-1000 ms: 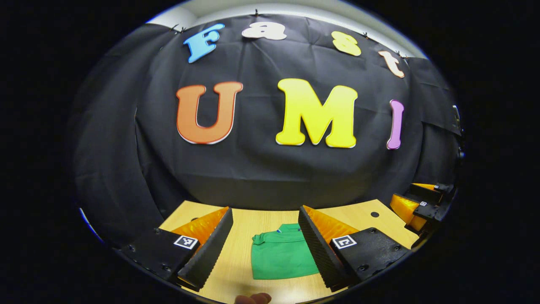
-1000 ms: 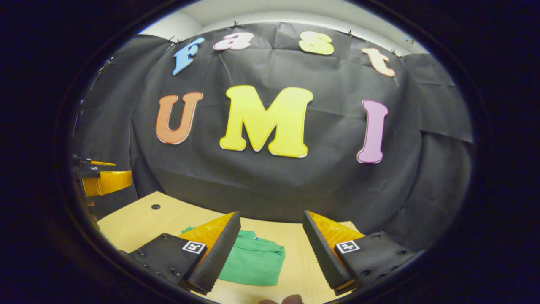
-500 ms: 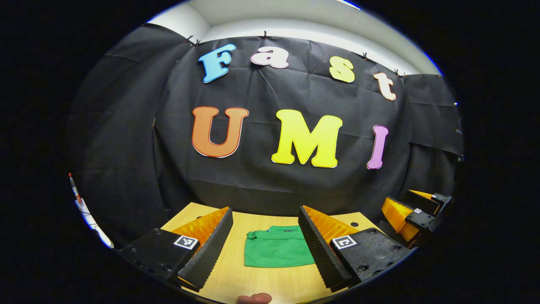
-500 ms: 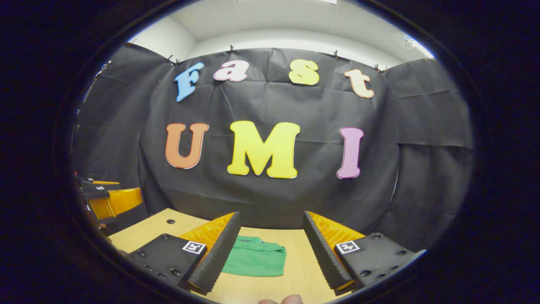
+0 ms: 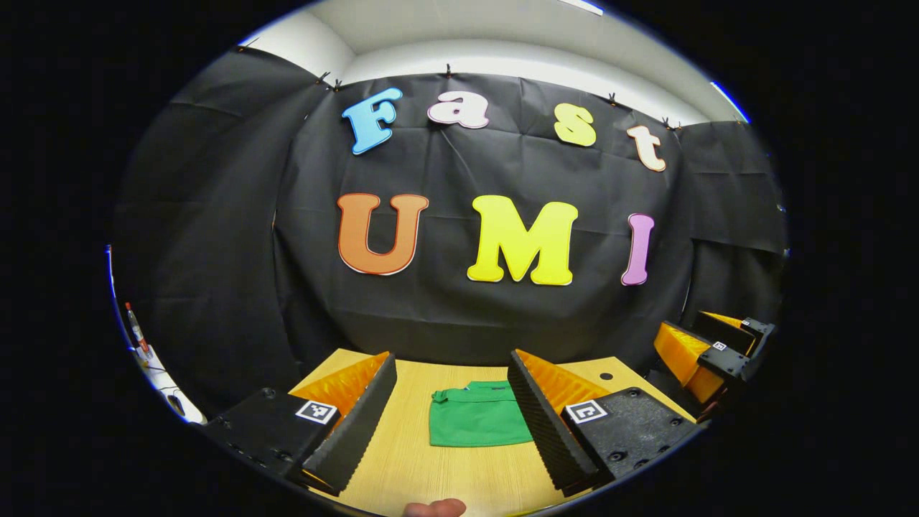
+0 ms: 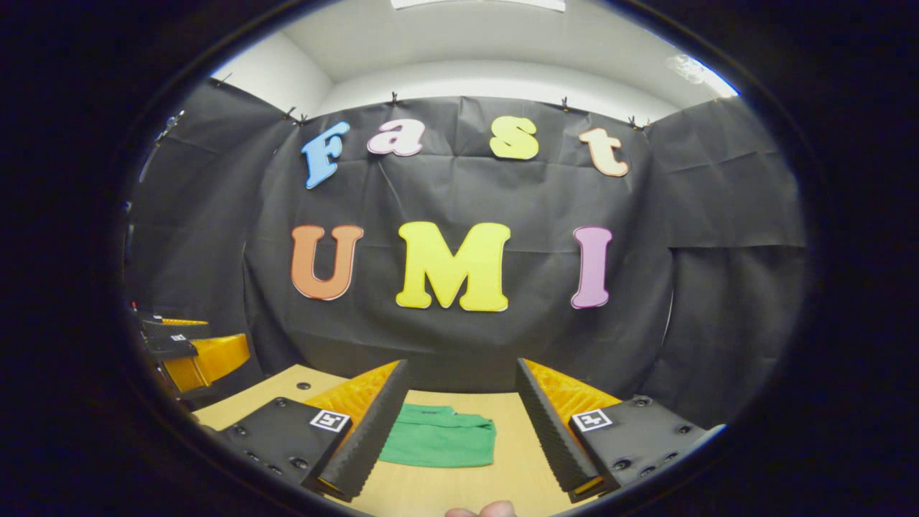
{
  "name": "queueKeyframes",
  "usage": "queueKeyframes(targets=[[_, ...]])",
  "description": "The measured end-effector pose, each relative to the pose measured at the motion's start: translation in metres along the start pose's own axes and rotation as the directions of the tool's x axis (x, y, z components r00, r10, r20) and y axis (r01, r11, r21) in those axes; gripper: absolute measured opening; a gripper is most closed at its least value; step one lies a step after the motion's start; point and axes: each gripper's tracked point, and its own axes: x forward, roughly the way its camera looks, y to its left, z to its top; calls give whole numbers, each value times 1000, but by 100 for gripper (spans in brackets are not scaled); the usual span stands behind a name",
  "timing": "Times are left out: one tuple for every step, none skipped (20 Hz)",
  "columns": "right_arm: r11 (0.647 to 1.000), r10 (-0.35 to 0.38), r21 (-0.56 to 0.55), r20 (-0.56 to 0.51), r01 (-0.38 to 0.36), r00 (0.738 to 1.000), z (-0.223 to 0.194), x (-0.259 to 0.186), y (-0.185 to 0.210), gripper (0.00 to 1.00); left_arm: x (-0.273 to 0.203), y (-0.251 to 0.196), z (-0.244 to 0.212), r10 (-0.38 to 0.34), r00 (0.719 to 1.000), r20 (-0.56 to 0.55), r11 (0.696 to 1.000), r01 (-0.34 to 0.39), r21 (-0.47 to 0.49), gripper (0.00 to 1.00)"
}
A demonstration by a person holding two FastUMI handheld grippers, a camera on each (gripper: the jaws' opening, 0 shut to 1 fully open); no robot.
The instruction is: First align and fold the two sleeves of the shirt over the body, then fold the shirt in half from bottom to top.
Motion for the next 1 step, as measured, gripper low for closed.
queueKeyframes(targets=[[1000,6,-4,-3,-6,1000,-1,1,2,96,0,0,1,0,1000,3,1000,0,0,99]])
